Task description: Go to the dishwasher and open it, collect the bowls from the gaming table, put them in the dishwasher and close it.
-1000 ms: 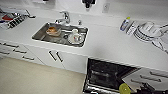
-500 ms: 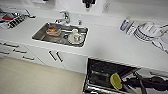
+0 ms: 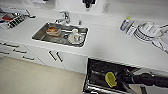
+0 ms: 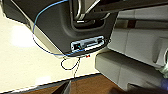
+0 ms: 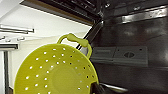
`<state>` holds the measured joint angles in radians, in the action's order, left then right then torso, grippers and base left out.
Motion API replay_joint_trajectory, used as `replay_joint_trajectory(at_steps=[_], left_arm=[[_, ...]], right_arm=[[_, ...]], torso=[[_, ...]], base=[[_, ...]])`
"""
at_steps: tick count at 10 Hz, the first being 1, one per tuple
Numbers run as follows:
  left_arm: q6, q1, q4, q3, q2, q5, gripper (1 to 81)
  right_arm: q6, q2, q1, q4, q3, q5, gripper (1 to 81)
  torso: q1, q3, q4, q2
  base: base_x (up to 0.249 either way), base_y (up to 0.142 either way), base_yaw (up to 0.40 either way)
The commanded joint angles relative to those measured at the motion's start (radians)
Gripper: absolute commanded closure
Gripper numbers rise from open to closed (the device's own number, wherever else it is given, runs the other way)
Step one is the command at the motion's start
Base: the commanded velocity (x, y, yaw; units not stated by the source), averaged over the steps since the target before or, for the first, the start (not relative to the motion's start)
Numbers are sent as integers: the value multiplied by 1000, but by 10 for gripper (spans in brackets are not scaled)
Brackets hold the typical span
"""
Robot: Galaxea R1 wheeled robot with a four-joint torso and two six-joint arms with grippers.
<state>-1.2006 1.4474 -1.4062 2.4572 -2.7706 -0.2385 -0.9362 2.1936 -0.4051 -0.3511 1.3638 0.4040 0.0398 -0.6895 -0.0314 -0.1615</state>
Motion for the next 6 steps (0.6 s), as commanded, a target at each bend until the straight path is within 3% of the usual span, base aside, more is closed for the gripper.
replay_joint_trajectory(at_steps=[1,3,4,6], left_arm=[[1,35,0,6,6,31,10],[1,35,0,35,-15,30,10],[1,35,0,40,-21,30,10],[1,35,-2,45,-26,30,10]], right_arm=[[-4,14,133,47,30,32,811],[-4,22,140,52,32,32,811],[-4,22,142,53,32,33,10],[-4,11,148,64,14,33,10]], torso=[[0,0,0,0],[0,0,0,0],[0,0,0,0],[0,0,0,0]], base=[[0,0,0],[0,0,0],[0,0,0],[0,0,0]])
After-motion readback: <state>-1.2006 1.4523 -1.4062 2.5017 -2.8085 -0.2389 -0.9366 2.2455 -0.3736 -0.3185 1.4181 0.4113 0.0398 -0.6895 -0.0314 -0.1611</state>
